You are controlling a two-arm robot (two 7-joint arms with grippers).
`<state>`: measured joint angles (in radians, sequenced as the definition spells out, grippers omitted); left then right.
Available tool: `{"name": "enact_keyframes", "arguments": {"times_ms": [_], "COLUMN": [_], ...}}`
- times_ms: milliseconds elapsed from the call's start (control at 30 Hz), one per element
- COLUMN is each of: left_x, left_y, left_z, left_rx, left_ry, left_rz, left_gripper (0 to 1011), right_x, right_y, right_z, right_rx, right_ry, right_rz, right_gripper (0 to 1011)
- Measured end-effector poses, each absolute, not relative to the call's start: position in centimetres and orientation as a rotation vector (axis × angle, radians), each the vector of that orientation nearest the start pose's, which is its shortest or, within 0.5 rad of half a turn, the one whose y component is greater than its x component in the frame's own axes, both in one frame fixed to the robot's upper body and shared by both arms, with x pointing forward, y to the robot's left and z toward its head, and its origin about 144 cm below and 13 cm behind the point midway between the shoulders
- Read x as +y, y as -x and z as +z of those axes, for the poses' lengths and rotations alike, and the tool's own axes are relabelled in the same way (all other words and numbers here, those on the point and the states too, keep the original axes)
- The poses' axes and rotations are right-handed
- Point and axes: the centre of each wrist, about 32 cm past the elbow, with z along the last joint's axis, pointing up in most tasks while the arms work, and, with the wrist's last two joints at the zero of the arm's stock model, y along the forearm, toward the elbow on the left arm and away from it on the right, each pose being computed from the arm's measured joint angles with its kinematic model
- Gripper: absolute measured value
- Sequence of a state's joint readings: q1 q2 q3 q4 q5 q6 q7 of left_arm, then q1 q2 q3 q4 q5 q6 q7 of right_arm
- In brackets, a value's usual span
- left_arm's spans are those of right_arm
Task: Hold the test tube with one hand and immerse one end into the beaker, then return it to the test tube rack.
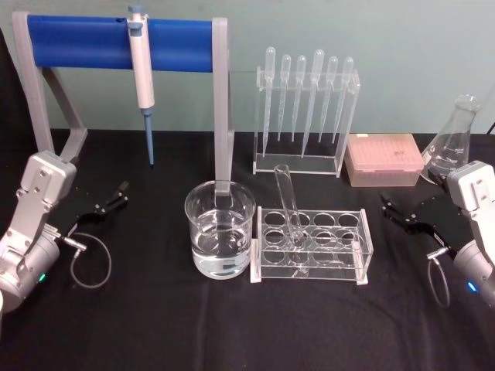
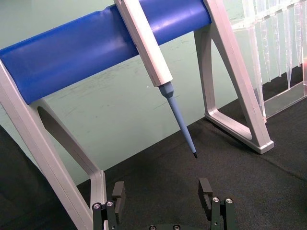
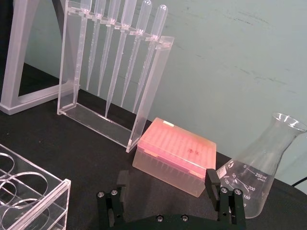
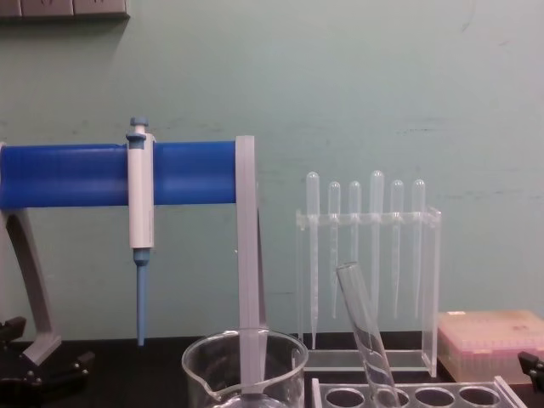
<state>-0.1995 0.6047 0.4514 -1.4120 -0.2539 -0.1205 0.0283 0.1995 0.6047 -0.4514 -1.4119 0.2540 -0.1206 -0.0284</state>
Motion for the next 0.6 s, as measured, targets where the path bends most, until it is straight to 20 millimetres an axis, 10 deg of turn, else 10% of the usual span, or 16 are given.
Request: {"name": "enact_keyframes", "arguments": {"times_ms": [600], "left_x": [30.97], "left_y": [-48.86], "left_z": [113.98], "left_rx": [-0.285], "left_ry": [-0.304], "left_rz": [1.248], "left_gripper": [1000], "right_x": [-30.97], "right_y": [-48.86], "right_z": [113.98], "right_rx": [-0.285], "right_ry": [0.305], "right_rz": [-1.248], "right_gripper": [1000]}}
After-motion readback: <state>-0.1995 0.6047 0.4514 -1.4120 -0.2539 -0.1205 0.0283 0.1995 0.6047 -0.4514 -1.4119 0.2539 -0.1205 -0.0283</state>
